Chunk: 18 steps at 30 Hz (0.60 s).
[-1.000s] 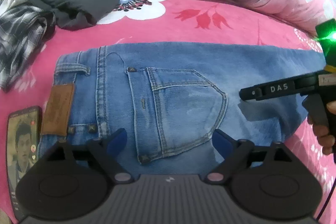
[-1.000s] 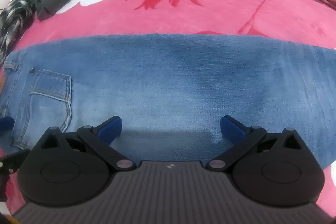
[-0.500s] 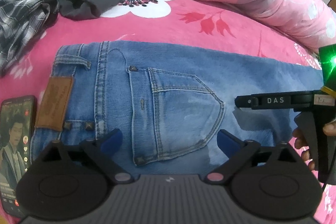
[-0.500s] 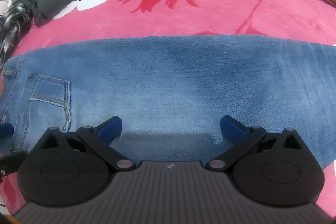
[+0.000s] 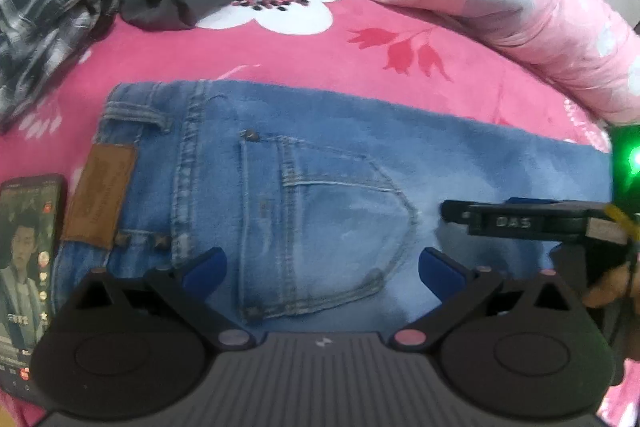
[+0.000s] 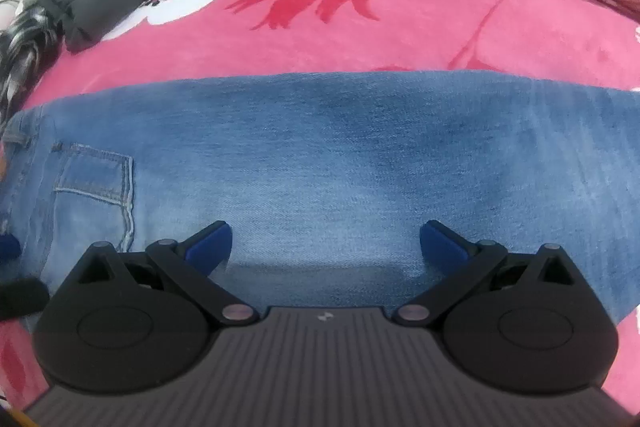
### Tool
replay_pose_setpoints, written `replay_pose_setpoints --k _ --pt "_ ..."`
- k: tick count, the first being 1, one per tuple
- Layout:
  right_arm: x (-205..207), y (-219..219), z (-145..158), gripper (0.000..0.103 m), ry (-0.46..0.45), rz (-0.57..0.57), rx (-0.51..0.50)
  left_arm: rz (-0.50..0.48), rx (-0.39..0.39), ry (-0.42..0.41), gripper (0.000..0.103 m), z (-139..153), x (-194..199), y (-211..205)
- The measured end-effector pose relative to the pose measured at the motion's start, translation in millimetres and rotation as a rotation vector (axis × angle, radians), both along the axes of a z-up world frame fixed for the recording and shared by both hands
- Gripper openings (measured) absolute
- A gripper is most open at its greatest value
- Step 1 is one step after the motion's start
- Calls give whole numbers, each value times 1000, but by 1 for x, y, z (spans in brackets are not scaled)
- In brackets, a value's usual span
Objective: Fold clothes
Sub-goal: 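Press the left gripper on the back pocket while the right gripper smooths the leg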
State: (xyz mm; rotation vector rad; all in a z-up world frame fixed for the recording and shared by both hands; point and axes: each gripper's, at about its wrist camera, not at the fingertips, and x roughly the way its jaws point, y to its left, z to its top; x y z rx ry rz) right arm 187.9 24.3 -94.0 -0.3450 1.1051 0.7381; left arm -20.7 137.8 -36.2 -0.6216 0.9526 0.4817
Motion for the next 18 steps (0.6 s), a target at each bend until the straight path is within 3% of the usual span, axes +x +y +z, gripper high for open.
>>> replay_pose_setpoints --k 4,9,13,18 --pt "0 2 6 102 -3 -27 -36 -76 25 -16 102 15 11 -2" --pt "-4 -20 32 102 -115 -118 -34 -175 81 -21 102 24 38 3" --pt "-1 -38 42 101 -148 -209 -60 -198 75 137 99 6 69 15" --pt "-2 -53 48 94 -166 -267 -61 -204 85 244 98 -8 92 14"
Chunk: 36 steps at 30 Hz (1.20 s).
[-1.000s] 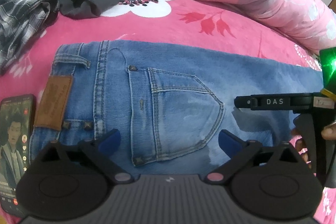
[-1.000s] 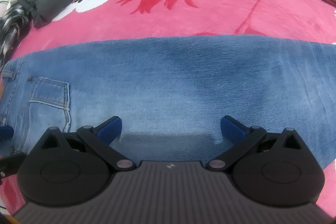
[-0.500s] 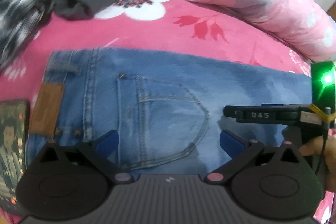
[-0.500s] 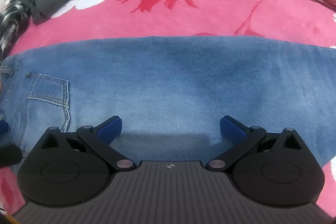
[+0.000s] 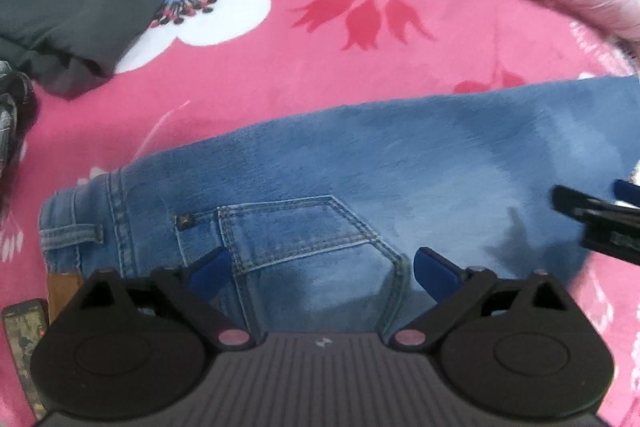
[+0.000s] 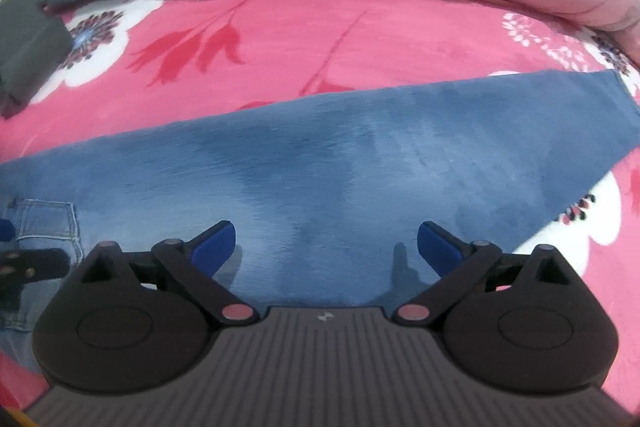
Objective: Fold clothes
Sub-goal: 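Press the left gripper on the back pocket while the right gripper smooths the leg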
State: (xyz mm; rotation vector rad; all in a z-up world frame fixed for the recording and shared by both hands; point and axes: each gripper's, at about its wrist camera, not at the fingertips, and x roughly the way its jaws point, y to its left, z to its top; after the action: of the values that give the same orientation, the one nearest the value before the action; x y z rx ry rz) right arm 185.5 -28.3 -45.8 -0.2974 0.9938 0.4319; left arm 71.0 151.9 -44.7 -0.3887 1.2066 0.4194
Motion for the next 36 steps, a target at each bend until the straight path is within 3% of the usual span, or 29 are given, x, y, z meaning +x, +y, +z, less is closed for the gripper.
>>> replay_pose_setpoints --k 2,9,13,17,20,25,36 --pt "-1 -2 1 91 -13 5 3 -5 23 38 98 -4 5 -4" --pt "6 -1 -13 67 -6 102 44 -7 101 107 99 -15 18 -19" --pt "13 1 -41 67 62 160 16 4 132 132 99 -20 24 -27" --pt "16 0 -29 54 21 233 15 48 129 151 99 -22 27 -28" --pt "22 -5 -20 53 -33 253 -4 76 130 165 100 -23 28 -29" --pt "37 -14 -43 56 7 251 -21 103 138 177 100 -25 29 -31" --pt "38 -15 -43 57 21 247 -11 141 124 197 101 -26 30 -29"
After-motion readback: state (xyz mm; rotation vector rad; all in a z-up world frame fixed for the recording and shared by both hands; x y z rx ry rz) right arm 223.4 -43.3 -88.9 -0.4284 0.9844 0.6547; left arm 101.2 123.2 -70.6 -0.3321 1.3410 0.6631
